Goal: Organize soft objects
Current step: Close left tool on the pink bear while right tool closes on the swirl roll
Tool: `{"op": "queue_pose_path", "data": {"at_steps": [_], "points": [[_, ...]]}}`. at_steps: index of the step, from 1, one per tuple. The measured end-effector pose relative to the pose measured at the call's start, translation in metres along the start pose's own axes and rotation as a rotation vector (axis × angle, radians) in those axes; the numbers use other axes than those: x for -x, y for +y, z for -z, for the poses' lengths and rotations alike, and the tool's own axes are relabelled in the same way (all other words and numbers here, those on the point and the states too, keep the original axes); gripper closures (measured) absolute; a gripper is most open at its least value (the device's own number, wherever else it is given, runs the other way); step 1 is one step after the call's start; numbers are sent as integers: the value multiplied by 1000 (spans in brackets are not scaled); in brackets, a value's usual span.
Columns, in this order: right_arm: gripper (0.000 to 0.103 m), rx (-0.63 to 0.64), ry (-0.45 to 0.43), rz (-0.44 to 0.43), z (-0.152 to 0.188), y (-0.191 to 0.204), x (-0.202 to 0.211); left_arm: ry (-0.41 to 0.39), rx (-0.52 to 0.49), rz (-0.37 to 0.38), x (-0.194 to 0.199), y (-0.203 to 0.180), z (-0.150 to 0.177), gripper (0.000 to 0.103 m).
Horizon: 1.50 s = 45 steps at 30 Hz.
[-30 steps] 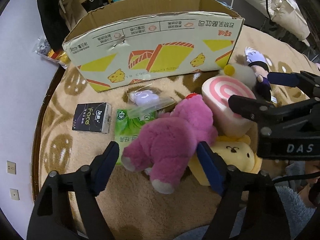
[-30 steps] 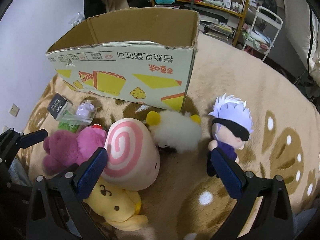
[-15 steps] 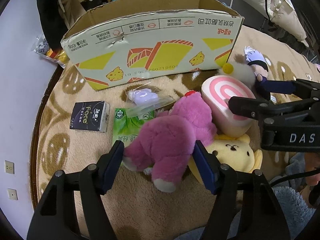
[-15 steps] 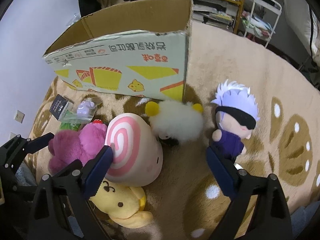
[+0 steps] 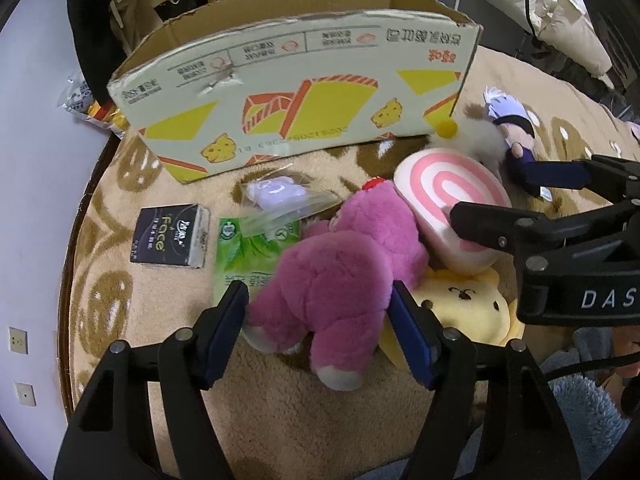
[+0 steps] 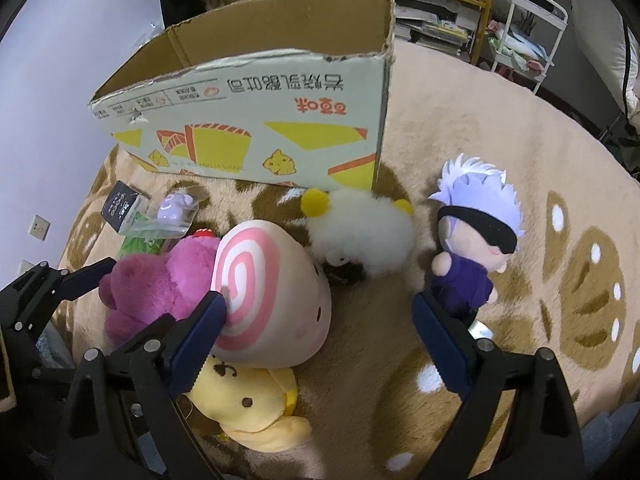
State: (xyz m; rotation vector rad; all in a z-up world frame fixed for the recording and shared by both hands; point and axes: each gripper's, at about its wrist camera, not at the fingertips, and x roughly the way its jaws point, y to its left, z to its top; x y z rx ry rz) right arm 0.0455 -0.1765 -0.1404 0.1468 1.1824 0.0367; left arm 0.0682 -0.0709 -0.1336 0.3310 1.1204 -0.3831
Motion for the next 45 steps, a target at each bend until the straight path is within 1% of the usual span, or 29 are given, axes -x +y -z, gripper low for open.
{"op": "queue_pose_path", "data": {"at_steps": [4,7,10,12,13,15,18,24,30,31,35,40,43,45], "points": [[16,6,15,-23,1,3,-4,7,27,26,0,2,-1,35],[23,1,30,-51,2,5,-9,10,35,41,0,6,-1,39],[34,-30,65,-107,3,3,-16,12,26,40,1,4,0,44],[46,-41,79,-138,4,3,-18,12,25,42,2,5,1,46],[47,-37,79,-136,5,4,-19,12,24,45,2,5,1,48],[53,-18,75,-131,5,7,-18,12,28,53,5,4,1,50],[60,-8,74,-131,5,11,-17,7,37,64,7,5,2,52],[61,-7,71,-125,4,14,-19,-6,32,65,10,4,1,52],[61,0,74,-118,3,9,-16,0,30,92,8,5,0,45],[61,-1,75,-119,3,9,-17,-5,33,88,8,6,-1,43],[61,7,74,-119,4,10,-17,-22,42,85,7,11,-5,40],[61,22,76,-108,4,15,-18,-28,-10,70,5,5,-7,40],[61,23,79,-102,4,17,-20,-36,-20,101,1,4,-9,40],[61,16,84,-103,4,16,-22,-18,-25,135,-4,3,-10,40]]}}
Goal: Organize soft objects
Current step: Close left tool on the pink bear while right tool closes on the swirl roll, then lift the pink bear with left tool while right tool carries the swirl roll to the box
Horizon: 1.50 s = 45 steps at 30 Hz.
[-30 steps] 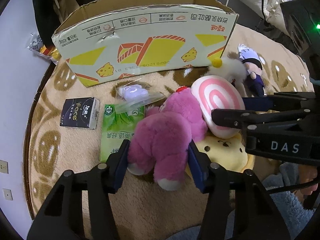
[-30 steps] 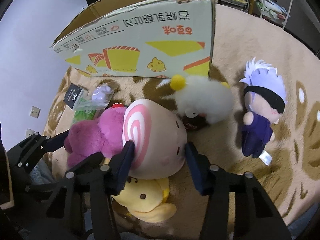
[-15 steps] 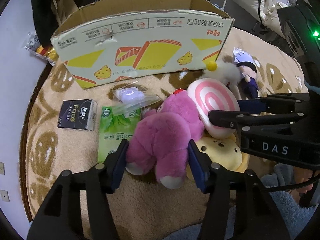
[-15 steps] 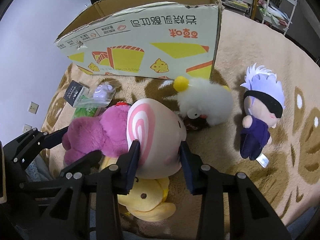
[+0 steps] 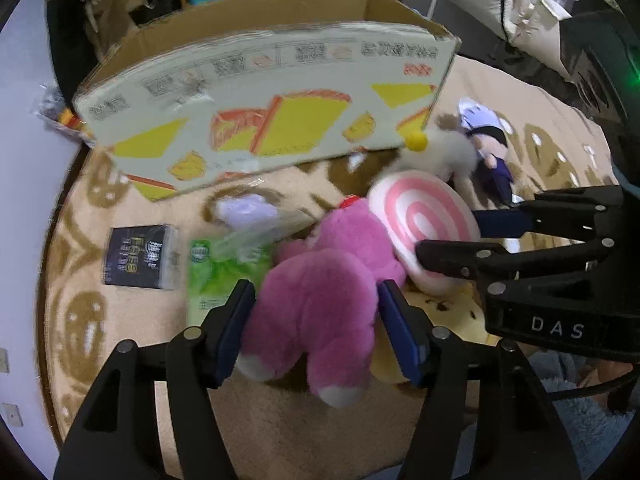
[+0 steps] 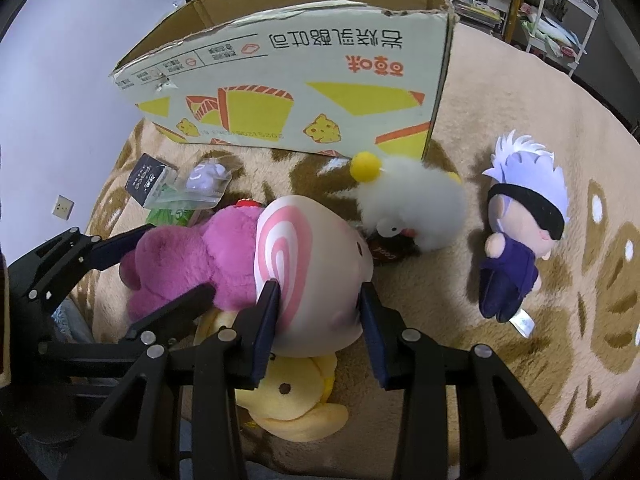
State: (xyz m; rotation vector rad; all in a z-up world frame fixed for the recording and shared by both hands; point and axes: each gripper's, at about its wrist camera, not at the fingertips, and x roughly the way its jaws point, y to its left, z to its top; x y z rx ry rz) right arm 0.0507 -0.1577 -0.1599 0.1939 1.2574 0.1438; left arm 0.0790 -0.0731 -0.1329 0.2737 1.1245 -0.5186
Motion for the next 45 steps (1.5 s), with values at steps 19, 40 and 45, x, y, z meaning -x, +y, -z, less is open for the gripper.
{"op": "queue_pose_path", "data": {"at_steps": [19,40,45], "points": [[80,32,-42,16,2,0,15,24,40,-81,10,-1,9,57],[80,35,-318,92,17,15,87,-213,123,-252,87,9,17,57],[80,40,-407,118,23,19,104,-299,122,-307,105,8,19,57]]}}
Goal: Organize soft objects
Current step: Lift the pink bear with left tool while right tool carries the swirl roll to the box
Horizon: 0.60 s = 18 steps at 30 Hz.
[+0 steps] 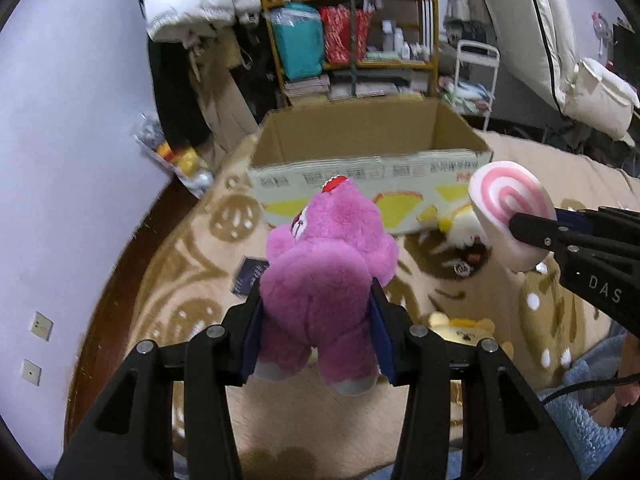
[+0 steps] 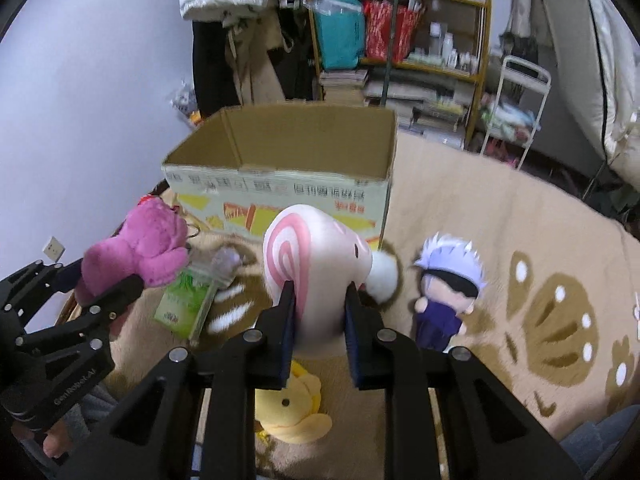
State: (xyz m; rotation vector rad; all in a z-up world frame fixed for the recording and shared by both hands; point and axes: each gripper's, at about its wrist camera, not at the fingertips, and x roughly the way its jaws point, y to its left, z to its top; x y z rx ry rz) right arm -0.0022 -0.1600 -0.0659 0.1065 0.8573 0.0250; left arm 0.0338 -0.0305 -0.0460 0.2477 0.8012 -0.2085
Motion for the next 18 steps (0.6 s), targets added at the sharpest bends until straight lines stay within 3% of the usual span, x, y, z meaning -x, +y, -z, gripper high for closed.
{"op": "queue_pose_path", "data": {"at_steps": [6,9,18], "points": [[80,-20,-167,38,-7,0,29,-78,21,-3,14,2,-4,57],[80,-27,-210,40,-10,0,37,-128,35,-5,25,7,-6,57],[80,13,-249,57,-16,7,42,-159,55,-42,28,21,-14,56]]}}
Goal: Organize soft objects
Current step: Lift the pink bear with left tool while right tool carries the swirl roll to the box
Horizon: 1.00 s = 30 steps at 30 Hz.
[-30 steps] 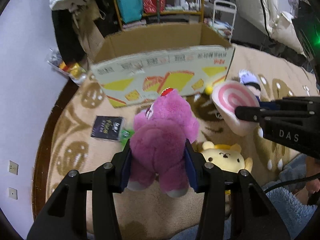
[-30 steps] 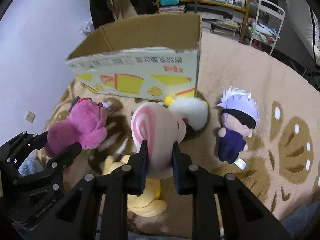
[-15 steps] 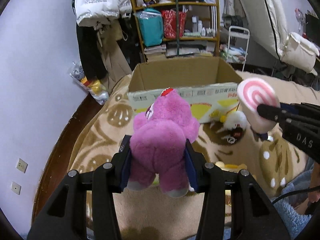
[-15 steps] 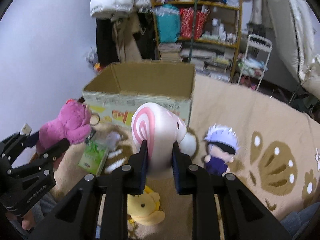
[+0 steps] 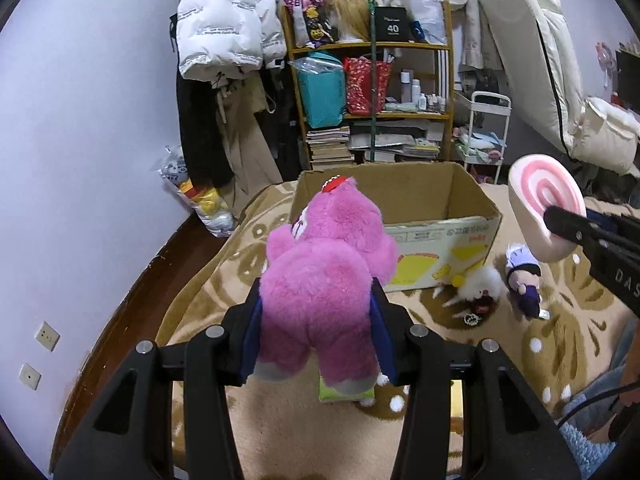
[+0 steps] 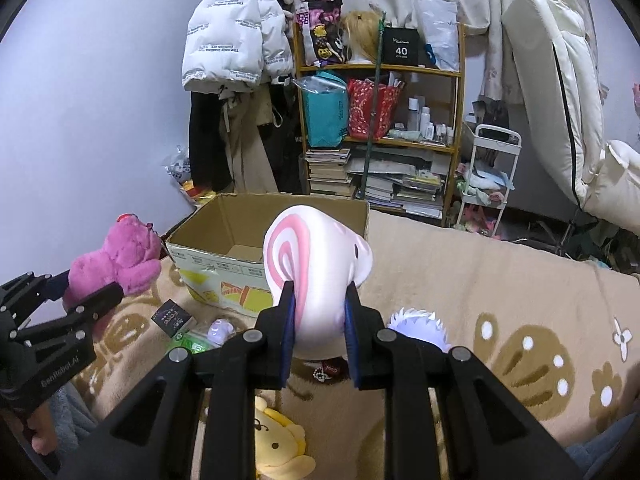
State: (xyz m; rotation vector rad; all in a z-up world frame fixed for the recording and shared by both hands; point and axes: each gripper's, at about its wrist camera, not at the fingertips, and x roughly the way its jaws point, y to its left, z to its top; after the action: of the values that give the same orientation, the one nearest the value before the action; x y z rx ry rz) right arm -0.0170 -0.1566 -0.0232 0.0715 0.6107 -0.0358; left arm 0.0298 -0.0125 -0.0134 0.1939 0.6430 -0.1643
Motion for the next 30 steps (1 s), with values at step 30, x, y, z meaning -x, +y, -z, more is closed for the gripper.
{"op": "queue_pose_path", "data": {"at_steps": [30], "points": [[80,38,-143,0,-88,-8,-55,-175,-198,19,-25,-23,-125,56]]}}
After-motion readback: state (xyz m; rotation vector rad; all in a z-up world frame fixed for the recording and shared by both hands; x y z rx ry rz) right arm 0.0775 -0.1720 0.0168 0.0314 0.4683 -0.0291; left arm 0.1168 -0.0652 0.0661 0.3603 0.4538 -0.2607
